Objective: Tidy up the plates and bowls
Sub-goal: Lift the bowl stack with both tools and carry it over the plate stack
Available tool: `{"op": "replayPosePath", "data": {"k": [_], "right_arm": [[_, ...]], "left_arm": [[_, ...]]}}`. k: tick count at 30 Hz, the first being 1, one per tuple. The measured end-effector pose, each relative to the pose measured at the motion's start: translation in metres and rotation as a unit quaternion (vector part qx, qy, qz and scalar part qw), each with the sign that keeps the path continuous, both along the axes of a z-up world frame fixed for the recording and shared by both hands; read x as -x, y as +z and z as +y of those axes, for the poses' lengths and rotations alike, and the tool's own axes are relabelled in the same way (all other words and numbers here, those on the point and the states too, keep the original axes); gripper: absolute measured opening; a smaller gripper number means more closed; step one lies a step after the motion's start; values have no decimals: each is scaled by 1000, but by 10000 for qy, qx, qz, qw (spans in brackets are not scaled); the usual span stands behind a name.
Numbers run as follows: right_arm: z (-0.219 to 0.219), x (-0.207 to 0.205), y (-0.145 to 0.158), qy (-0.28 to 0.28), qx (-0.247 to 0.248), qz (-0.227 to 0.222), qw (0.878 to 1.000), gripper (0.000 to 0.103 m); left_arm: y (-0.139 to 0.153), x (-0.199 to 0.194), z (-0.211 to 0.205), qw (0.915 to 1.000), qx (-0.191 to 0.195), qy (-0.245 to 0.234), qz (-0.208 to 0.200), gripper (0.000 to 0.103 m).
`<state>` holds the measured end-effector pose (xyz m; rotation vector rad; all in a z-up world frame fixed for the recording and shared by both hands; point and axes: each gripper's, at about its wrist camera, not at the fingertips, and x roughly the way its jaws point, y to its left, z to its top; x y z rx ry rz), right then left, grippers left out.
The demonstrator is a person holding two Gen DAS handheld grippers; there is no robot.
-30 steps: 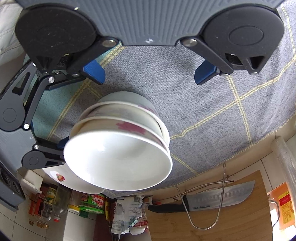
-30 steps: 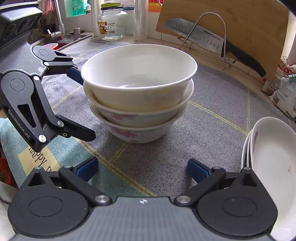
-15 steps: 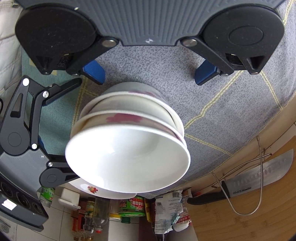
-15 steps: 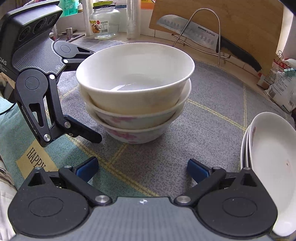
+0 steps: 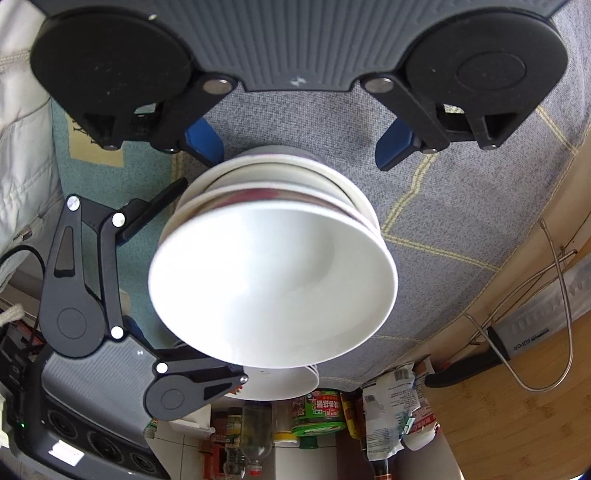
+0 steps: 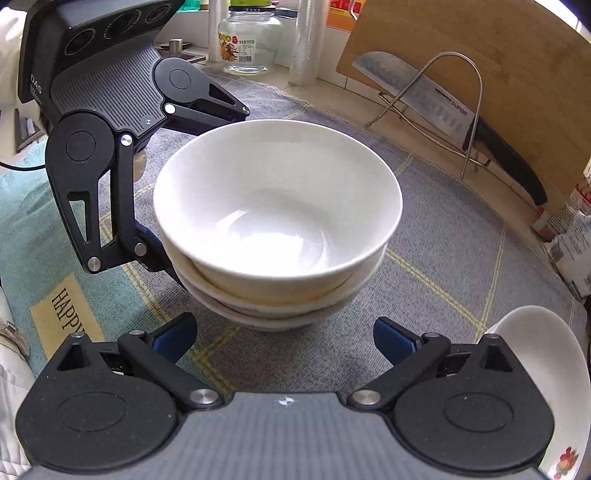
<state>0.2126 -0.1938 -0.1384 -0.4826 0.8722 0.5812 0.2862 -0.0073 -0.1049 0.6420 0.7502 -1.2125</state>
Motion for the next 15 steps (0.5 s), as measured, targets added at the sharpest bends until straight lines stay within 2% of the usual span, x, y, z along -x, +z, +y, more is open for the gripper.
{"op": "replayPosePath", "data": {"k": [3, 10, 15], "right_arm": [[3, -3, 4, 218, -8, 6, 9998, 101], [8, -8, 8, 429, -46, 74, 9990, 88], [7, -12, 10, 454, -54, 145, 9989, 87]], "left_arm": [[-1, 1, -3, 9998, -60, -205, -31, 82], [-1, 1, -6, 9988, -121, -477, -11, 76], [-1, 1, -6, 9984, -139, -551, 2, 75]]}}
